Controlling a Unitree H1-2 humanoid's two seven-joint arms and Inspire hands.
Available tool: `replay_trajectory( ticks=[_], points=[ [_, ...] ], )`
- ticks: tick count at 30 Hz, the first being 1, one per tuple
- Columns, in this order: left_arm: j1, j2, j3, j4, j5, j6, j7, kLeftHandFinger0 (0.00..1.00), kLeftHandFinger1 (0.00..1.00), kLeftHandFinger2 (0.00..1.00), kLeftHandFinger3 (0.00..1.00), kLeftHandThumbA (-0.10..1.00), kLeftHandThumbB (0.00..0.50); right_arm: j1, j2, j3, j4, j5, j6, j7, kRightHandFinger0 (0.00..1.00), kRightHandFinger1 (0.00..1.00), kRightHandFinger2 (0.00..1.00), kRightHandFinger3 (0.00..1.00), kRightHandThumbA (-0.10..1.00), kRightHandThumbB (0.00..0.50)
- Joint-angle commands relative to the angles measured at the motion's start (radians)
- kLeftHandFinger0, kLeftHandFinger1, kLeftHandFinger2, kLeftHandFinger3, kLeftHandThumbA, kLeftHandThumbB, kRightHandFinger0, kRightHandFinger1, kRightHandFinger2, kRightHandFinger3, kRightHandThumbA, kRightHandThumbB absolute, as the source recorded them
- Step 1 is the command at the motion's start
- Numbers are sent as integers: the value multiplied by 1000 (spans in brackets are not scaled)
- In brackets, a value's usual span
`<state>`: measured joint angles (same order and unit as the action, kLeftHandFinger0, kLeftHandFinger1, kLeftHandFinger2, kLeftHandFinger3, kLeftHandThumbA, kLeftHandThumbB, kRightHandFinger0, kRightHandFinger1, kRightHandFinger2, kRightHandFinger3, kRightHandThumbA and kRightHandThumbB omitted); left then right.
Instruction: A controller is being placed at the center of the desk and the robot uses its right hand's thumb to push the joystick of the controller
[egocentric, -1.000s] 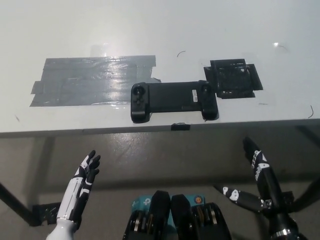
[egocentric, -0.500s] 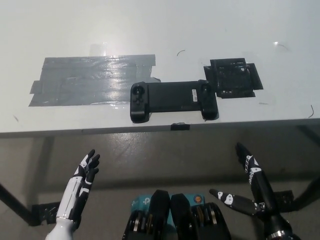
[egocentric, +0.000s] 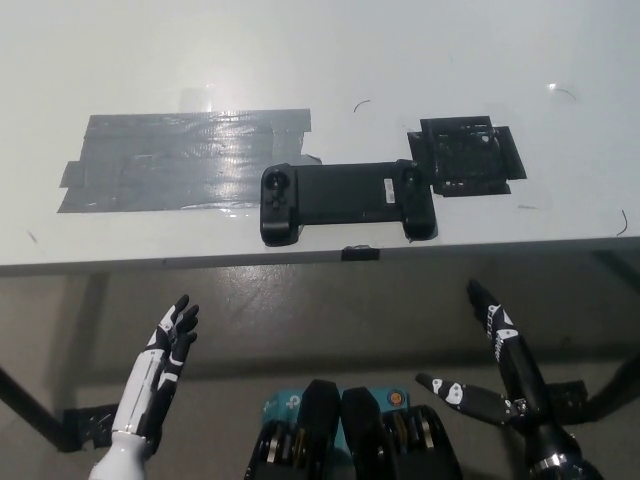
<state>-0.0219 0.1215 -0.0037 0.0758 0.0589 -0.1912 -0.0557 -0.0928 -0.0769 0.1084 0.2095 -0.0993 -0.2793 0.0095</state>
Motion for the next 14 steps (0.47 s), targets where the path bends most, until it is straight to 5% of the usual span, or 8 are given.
replay_trajectory(
  ticks=[1,14],
  points=[
    [-14,10,2,-16,-8,-32,-5,1000,1000,1000,1000,937,67,-18,-2,5,-21,-9,-53,11,1000,1000,1000,1000,971,271],
    [-14,8,3,-27,-7,-19,-5,1000,1000,1000,1000,924,57,-22,-6,9,-21,-14,-45,16,1000,1000,1000,1000,958,256]
  ],
)
